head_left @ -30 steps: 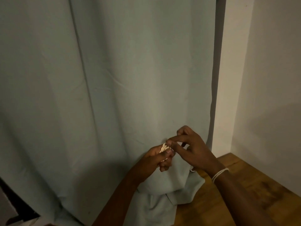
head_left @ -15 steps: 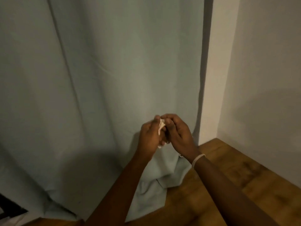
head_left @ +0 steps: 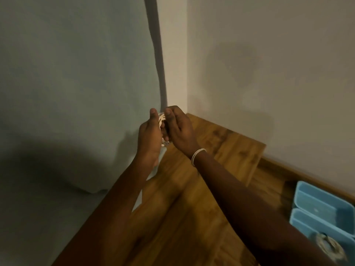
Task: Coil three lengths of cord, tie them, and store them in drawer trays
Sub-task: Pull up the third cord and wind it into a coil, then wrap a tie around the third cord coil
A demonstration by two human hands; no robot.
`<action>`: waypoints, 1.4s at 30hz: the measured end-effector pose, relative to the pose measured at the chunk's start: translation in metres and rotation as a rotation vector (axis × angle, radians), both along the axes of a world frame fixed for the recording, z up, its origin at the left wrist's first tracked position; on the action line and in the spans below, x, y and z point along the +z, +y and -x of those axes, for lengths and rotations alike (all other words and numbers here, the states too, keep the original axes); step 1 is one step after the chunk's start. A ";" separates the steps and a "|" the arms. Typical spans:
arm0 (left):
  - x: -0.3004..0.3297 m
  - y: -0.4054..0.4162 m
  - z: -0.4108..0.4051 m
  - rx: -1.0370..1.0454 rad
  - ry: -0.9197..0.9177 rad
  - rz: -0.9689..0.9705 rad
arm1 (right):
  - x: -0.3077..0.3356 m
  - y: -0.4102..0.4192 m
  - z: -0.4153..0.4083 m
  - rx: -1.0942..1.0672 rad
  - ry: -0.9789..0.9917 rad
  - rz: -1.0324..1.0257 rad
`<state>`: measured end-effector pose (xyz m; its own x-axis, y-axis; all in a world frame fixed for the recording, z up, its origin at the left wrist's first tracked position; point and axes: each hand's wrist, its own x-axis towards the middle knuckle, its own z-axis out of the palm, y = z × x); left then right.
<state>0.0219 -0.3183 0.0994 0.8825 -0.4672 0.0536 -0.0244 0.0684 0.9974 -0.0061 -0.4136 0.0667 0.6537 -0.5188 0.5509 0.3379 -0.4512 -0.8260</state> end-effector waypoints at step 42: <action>-0.089 -0.034 -0.054 0.135 0.307 -0.345 | -0.107 -0.081 0.074 0.168 0.485 -0.506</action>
